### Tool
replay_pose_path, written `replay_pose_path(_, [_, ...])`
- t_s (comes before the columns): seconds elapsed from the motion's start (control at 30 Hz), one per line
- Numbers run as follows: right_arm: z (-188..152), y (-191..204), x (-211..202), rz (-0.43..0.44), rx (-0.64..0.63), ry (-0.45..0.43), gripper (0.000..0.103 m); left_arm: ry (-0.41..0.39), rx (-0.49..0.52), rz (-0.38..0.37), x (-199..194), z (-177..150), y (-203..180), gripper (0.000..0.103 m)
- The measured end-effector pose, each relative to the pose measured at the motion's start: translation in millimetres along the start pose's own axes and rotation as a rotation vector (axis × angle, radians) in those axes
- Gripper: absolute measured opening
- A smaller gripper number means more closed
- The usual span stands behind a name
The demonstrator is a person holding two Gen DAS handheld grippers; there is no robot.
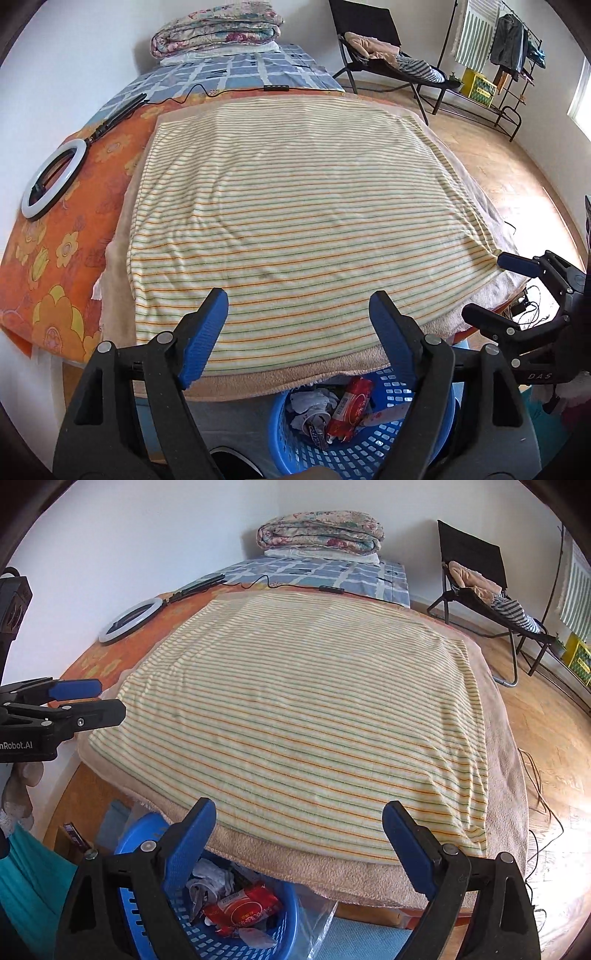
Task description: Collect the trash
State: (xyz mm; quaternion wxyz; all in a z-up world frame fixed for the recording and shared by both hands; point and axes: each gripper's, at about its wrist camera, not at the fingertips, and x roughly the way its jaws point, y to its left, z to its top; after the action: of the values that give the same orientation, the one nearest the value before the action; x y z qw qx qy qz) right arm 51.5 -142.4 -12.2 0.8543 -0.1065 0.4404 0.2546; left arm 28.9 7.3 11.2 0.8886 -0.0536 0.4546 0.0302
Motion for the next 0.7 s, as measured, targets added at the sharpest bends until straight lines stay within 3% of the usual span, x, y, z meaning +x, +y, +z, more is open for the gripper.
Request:
replay_pose_path(0.47, [28,-15,-8,0.024,0.068,-0.111,0.103,-0.073,-0.027,-0.037,-10,18,-5,0.083])
replay_pose_path(0.7, [35,-11,-12,0.002,0.055,-0.166,0.103,-0.097,-0.070,-0.048,-12,22,1,0.090])
